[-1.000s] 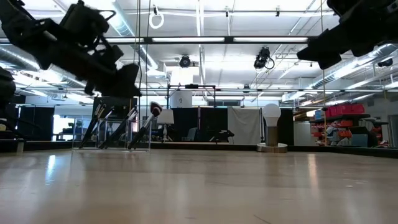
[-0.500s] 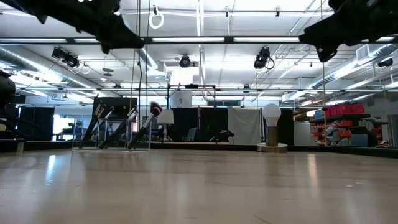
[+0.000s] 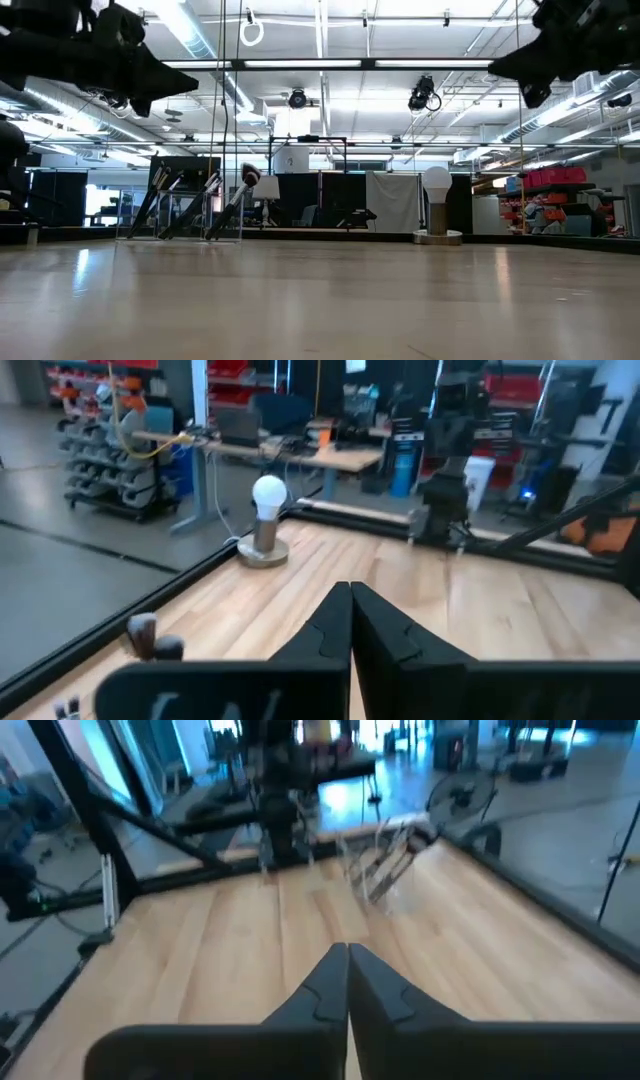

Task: Put items in baskets/containers
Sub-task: Return to Home Position

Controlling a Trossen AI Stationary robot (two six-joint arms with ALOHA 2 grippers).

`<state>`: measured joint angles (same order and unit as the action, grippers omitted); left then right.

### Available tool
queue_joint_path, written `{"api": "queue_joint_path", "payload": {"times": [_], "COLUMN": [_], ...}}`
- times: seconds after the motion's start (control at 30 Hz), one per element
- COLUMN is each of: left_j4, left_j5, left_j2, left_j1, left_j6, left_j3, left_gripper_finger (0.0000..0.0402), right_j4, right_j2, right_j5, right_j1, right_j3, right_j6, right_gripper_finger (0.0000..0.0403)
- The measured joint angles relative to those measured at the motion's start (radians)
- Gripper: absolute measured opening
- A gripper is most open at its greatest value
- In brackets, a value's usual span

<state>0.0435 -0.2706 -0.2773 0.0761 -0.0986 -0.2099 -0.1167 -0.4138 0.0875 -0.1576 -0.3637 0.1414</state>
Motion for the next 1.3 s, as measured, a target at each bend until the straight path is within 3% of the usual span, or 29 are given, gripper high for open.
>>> {"api": "queue_joint_path", "payload": {"times": [0.17, 0.53, 0.7, 0.93, 1.3], "left_j4": [0.049, 0.049, -0.002, -0.109, -0.006], "left_j5": [-0.041, 0.005, -0.004, -0.015, 0.139], "left_j2": [0.078, 0.256, 0.272, 0.277, 0.273], "left_j1": [-0.036, -0.108, -0.127, -0.127, -0.16], "left_j6": [-0.003, -0.017, -0.012, -0.031, -0.013], "left_j3": [0.082, 0.152, 0.152, 0.152, 0.2], "left_gripper_finger": [0.0005, 0.0004, 0.0004, 0.0003, 0.0004], "right_j4": [0.056, 0.118, 0.144, 0.135, 0.139], "right_j2": [0.137, 0.408, 0.401, 0.39, 0.39], "right_j5": [-0.015, -0.044, -0.118, -0.121, -0.124], "right_j1": [0.005, 0.005, 0.007, 0.008, 0.008], "right_j3": [0.077, 0.299, 0.348, 0.348, 0.348], "right_j6": [0.055, 0.168, 0.149, 0.139, 0.135], "right_gripper_finger": [0.0004, 0.0002, 0.0002, 0.0002, 0.0002]}}
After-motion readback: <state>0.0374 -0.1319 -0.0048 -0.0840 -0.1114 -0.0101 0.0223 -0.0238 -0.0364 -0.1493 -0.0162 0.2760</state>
